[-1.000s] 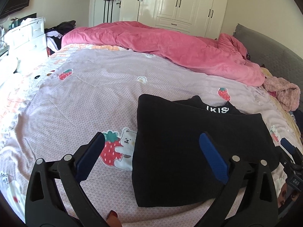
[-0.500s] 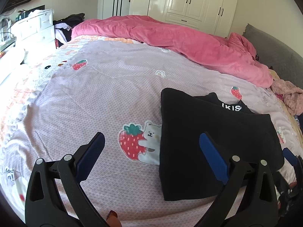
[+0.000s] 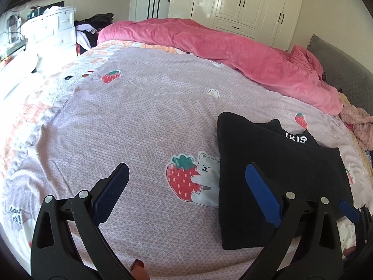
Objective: Fold small clothes
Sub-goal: 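Withdraw both open grippers from the folded shirt, then move both grippers to one long side of the black shirt and close on it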
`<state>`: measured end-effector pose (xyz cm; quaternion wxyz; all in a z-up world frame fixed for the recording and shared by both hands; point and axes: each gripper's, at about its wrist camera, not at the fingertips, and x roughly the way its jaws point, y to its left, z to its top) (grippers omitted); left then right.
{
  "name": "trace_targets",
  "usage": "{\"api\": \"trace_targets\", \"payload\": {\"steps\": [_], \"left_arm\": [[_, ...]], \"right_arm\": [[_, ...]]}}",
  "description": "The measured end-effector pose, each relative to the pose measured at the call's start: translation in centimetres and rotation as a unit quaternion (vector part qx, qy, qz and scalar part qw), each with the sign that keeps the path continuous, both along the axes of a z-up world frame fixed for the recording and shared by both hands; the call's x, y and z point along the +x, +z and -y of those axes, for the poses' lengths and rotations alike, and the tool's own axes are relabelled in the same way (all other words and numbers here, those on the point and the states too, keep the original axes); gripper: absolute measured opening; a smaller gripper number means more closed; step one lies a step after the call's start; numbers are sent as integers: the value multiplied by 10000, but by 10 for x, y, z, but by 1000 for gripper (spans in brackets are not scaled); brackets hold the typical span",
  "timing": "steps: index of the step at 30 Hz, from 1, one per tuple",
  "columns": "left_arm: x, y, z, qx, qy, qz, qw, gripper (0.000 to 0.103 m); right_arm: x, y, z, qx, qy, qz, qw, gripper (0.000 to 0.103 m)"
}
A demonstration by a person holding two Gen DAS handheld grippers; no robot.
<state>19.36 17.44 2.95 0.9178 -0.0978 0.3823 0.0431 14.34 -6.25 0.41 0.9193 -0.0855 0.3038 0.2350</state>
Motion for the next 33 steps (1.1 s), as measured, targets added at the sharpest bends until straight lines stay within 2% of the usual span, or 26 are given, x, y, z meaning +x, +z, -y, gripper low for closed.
{"api": "trace_targets", "payload": {"steps": [10,16,21,29,33], "left_arm": [[10,-17,-12,-156,104,-201,9996,94],[13,-25,-21,-308,209,-273,9989,94],[15,-28,-22,-355,224,-282,9987,94],[22,-32,-22,-520,216,-276,9980,94],[30,-41,-25,-860,193,-359,9955,94]], "right_arm": [[8,-21,-23,-455,-13,-205,9988,98],[7,-38,-40,-936,85,-107,9955,98],[13,-57,-51,-1358,85,-191,9905,98],[28,-68,-56,-1345,-19,-195,9907,98],[38,-68,-58,-1289,-61,-204,9914,98]]}}
